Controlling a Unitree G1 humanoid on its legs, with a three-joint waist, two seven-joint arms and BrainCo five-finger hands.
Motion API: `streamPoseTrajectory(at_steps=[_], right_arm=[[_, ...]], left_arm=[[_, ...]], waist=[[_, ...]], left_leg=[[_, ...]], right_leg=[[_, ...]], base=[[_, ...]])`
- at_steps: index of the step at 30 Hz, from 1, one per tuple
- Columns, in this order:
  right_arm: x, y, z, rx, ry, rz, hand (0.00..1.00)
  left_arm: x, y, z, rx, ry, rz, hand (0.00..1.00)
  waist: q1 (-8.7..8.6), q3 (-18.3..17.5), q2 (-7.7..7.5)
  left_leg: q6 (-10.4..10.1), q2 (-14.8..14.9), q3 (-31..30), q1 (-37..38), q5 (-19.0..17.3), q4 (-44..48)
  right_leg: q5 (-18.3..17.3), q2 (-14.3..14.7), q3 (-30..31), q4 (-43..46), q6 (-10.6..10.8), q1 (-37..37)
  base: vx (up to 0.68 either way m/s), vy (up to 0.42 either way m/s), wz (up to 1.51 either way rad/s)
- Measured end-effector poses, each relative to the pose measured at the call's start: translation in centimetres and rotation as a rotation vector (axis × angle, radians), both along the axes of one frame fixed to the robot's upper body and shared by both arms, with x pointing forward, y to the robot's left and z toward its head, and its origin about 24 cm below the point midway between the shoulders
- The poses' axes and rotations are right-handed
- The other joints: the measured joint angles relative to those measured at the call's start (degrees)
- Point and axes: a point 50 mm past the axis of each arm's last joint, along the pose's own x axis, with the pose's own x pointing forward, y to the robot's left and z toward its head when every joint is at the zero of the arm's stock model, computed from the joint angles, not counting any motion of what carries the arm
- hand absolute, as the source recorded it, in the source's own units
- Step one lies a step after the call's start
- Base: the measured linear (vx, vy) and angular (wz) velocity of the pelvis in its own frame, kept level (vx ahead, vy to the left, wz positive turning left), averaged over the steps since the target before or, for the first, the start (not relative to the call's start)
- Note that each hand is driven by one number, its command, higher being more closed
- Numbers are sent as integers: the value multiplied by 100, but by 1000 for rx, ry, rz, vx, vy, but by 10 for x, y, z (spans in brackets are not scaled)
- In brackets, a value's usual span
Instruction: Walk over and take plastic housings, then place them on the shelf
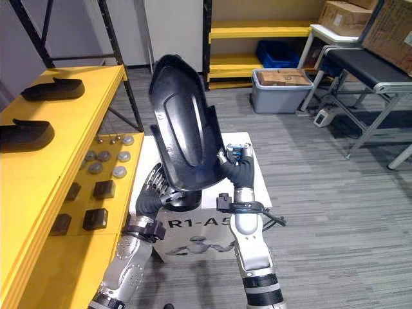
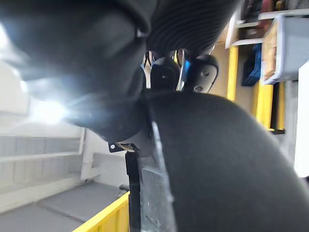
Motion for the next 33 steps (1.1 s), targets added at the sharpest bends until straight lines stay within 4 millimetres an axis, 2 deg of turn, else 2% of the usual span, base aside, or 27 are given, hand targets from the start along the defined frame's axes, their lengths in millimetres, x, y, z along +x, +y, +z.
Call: streamPoseTrajectory(at_steps=[5, 10, 15, 22, 33], right_arm=[[-3, 11, -2, -149, -29, 38, 100], [-4, 15, -14, -297, -10, 85, 100], [-2, 13, -24, -317, 33, 86, 100], [1, 7, -37, -345, 85, 73, 100], [1, -9, -44, -305, 130, -2, 100]], left_arm=[[0, 6, -12, -51, 85, -14, 0], [-5, 3, -28, 22, 158, -78, 0], [-7, 3, -32, 47, 180, -108, 0], [-13, 3, -37, 43, 190, -131, 0], [-26, 8, -42, -38, 195, -114, 0]], waist=[[-68, -52, -5], [-49, -145, -22], [-49, -157, -42], [9, -226, -156], [85, -230, -161]], left_leg=[[-9, 58, 55, -7, 24, 0], [-38, 121, 55, -61, 45, -1], [-63, 160, 49, -73, 62, -1], [-67, 174, 32, -96, 64, 0], [-69, 131, 4, -52, 97, -8]], right_leg=[[48, 30, 61, -17, -29, -33], [202, 85, 70, -254, -61, 19], [218, 124, 67, -265, -81, 16], [220, 135, 57, -270, -84, 18], [182, 131, 13, -145, -55, 3]], base=[[-24, 4, -7], [-6, -1, 0], [0, 0, 0], [0, 0, 0], [-2, 0, 0]])
